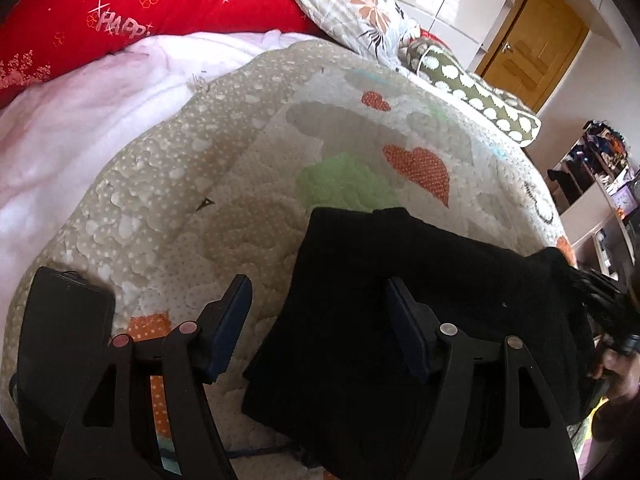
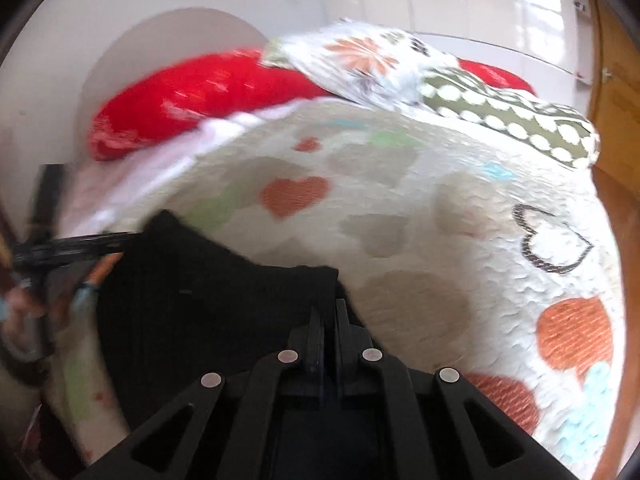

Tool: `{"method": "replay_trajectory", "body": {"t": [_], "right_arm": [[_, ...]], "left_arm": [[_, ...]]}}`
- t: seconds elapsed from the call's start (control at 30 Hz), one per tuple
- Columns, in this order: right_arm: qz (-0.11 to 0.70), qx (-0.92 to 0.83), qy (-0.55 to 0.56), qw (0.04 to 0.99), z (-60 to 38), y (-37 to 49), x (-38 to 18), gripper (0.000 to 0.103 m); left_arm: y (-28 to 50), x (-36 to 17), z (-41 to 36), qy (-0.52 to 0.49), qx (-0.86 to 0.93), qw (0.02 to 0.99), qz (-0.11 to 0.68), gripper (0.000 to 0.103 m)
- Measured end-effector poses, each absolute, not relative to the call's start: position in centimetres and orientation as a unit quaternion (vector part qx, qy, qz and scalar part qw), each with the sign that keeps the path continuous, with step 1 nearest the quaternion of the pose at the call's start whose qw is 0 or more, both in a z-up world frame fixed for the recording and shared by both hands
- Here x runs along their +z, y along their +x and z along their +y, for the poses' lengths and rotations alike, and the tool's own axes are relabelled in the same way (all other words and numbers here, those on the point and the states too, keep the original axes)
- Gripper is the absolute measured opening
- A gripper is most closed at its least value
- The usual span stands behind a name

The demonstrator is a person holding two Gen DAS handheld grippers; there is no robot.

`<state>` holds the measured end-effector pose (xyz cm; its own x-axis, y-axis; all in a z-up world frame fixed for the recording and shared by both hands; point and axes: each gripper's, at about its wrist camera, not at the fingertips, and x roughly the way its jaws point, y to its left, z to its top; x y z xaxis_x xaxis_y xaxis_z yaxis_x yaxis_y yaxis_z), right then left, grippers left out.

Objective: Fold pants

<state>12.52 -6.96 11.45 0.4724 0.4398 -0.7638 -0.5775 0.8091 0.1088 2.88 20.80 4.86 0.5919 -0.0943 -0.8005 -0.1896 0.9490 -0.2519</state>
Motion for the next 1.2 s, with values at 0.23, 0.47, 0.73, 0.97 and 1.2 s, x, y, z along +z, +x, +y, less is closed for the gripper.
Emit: {"method": "replay_trajectory", "body": {"t": [0.23, 0.47, 0.73, 0.97, 1.2], "right_arm": [[0.409, 0.222, -0.126, 0.876, -5.0, 14.5, 7.9, 0.003], [0.389, 0.224, -0.013, 0.893, -15.0, 7.4, 15.1, 0.012], [0.45, 0.056, 0.058, 0.89, -31.2, -1.0, 13.9, 0.051], [0.439, 0.1, 0.042, 0.892, -30.2, -2.3, 13.0, 0.007], [0.4, 0.106, 0.073, 0.907, -29.6, 2.5, 14.3, 0.006]], "left_arm": [[2.6, 6.1, 19.5, -0.122, 0.048, 0.884, 0.448, 0.069], [0.8, 9.2, 16.8, -0.087, 0.026, 0.909, 0.406, 0.069], [2.4, 7.0, 14.8, -0.078, 0.025, 0.901, 0.425, 0.069], [2.3, 6.0, 15.6, -0.079, 0.053, 0.895, 0.435, 0.069], [1.9, 5.8, 16.3, -0.093, 0.067, 0.893, 0.436, 0.069]]}}
